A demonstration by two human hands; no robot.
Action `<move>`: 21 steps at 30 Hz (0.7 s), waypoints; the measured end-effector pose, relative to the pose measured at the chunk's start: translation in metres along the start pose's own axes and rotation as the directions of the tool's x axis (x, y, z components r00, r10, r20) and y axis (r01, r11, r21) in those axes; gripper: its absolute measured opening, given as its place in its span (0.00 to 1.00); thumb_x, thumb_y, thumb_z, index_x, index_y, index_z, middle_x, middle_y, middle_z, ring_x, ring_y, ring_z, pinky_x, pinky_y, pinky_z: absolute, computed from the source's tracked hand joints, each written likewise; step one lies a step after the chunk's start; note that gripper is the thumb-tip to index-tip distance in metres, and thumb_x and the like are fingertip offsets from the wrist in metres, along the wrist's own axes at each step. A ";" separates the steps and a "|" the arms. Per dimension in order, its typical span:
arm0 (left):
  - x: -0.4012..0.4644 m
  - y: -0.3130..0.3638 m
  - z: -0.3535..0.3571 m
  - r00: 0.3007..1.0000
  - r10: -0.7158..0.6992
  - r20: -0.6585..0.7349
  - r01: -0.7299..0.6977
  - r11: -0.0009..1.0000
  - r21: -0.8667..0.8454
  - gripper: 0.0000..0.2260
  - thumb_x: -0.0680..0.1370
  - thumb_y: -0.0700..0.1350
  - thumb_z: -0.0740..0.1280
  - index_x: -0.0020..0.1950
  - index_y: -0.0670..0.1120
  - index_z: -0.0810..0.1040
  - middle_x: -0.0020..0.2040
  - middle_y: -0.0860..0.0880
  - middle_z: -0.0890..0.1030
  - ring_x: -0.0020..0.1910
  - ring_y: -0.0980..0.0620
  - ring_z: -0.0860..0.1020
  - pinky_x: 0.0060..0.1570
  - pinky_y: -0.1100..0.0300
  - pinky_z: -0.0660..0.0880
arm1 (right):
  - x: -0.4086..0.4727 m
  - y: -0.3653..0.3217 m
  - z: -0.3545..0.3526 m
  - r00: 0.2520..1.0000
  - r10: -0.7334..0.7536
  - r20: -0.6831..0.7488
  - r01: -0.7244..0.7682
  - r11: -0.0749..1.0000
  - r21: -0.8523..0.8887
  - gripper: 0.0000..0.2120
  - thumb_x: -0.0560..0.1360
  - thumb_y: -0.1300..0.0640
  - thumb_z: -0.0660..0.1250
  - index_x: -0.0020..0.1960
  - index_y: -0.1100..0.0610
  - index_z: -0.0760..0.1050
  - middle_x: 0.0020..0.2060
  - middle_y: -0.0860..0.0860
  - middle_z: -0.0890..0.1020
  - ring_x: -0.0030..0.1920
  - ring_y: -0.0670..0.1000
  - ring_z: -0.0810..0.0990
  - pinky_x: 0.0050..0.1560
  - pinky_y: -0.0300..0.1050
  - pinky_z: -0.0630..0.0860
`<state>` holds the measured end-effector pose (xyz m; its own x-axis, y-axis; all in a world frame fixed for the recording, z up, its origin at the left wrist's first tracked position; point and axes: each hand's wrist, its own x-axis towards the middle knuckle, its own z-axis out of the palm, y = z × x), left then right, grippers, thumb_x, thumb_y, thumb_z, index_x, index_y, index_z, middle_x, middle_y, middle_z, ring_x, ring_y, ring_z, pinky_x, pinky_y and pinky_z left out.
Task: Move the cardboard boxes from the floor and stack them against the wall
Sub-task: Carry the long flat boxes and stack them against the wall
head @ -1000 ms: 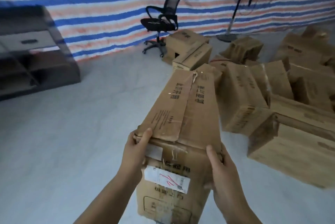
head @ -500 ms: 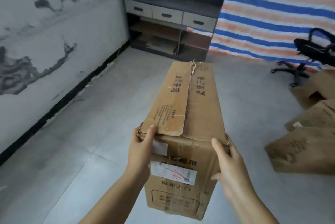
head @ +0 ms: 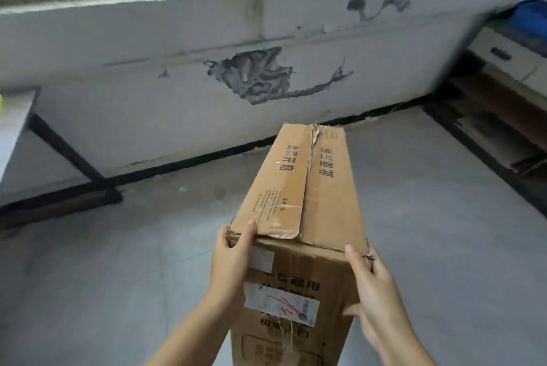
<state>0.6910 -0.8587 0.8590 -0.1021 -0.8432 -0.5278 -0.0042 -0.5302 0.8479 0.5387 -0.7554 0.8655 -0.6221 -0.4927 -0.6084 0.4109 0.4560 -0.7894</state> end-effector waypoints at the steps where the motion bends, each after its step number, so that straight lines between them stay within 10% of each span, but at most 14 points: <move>1: 0.008 0.006 -0.007 0.999 0.000 -0.050 -0.001 1.000 -0.021 0.06 0.77 0.52 0.65 0.51 0.52 0.73 0.50 0.45 0.81 0.48 0.46 0.81 0.51 0.43 0.78 | 0.010 -0.010 0.015 0.998 -0.007 0.064 0.009 1.000 -0.024 0.22 0.79 0.48 0.61 0.71 0.47 0.65 0.57 0.42 0.75 0.57 0.46 0.70 0.59 0.65 0.70; 10: 0.055 0.033 -0.095 0.889 -0.012 -0.457 -0.133 0.950 -0.284 0.06 0.78 0.49 0.65 0.54 0.51 0.72 0.54 0.44 0.80 0.53 0.46 0.80 0.57 0.45 0.76 | 0.055 -0.047 0.159 0.848 0.003 0.531 0.119 0.973 -0.196 0.21 0.79 0.51 0.61 0.71 0.46 0.66 0.54 0.44 0.81 0.49 0.43 0.81 0.41 0.46 0.77; 15: 0.091 0.046 -0.154 0.840 -0.031 -0.542 -0.190 0.919 -0.347 0.15 0.78 0.49 0.66 0.62 0.49 0.69 0.58 0.46 0.79 0.56 0.47 0.78 0.61 0.45 0.73 | 0.065 -0.045 0.246 0.782 0.008 0.624 0.178 0.955 -0.236 0.19 0.79 0.51 0.62 0.69 0.45 0.67 0.55 0.44 0.81 0.54 0.47 0.80 0.57 0.53 0.78; 21: 0.171 0.066 -0.255 0.855 -0.047 -0.517 -0.157 0.926 -0.343 0.16 0.77 0.50 0.66 0.64 0.50 0.69 0.58 0.47 0.78 0.58 0.47 0.77 0.63 0.46 0.73 | 0.069 -0.022 0.368 0.788 0.013 0.615 0.189 0.946 -0.262 0.19 0.79 0.50 0.62 0.69 0.46 0.68 0.55 0.45 0.82 0.54 0.48 0.81 0.29 0.34 0.72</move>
<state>0.9271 -1.0603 0.8123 0.4273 -0.7417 -0.5169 0.3530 -0.3895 0.8507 0.7324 -1.0718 0.8111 -0.0749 -0.8386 -0.5396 0.0968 0.5325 -0.8409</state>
